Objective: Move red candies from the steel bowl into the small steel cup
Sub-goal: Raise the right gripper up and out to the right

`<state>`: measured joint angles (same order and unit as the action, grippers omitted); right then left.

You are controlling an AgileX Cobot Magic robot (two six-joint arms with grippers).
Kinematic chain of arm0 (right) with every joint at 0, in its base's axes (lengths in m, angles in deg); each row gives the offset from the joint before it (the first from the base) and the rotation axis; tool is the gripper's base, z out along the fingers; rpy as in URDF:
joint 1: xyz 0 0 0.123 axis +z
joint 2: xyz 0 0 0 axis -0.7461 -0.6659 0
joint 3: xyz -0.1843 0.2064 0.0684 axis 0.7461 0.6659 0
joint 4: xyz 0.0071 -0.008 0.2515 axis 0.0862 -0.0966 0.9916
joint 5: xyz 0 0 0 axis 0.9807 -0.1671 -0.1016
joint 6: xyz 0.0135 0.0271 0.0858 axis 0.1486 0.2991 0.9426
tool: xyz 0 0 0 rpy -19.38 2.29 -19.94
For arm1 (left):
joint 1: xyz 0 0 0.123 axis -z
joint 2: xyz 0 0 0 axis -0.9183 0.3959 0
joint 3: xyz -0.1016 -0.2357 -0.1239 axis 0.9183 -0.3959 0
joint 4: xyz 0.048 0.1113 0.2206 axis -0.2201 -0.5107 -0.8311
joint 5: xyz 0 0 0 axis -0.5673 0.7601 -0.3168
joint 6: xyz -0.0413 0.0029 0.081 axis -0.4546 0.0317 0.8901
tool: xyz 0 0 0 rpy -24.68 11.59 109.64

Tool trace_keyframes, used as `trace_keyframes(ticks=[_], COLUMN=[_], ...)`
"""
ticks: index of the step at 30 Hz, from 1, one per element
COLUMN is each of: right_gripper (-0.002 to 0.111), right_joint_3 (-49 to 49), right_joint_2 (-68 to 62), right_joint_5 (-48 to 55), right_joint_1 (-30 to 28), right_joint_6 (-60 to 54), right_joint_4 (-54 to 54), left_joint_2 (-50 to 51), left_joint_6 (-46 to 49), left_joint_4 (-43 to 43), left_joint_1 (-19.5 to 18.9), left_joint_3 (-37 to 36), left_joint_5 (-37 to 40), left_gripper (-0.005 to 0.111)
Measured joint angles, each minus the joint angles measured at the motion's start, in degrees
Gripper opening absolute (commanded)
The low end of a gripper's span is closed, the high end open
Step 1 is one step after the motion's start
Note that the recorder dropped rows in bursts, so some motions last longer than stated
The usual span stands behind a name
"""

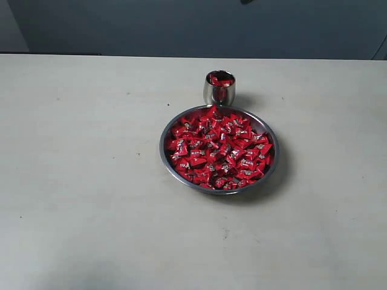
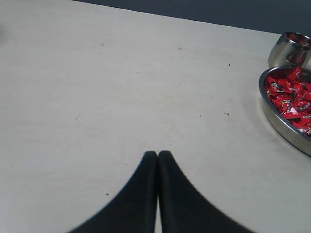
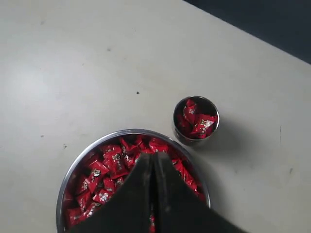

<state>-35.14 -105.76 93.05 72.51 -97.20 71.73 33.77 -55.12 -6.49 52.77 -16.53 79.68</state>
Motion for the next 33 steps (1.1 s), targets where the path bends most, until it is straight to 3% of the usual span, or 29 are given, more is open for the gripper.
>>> trace_keyframes(ticks=[6,20,33], right_gripper=[0.0,0.0,0.0], right_joint_3=[3.04,30.75,46.4], right_joint_2=[3.7,16.84,24.92], right_joint_5=[-0.21,-13.28,-21.48], right_joint_1=[0.0,0.0,0.0], right_joint_6=[0.5,0.4,-1.02], right_joint_4=[0.0,-0.36,-0.51], left_joint_2=[0.0,0.0,0.0], left_joint_6=[0.0,0.0,0.0], left_joint_4=[0.0,0.0,0.0], left_joint_1=[0.0,0.0,0.0], left_joint_3=[0.0,0.0,0.0], left_joint_5=[0.0,0.0,0.0], left_gripper=[0.0,0.0,0.0])
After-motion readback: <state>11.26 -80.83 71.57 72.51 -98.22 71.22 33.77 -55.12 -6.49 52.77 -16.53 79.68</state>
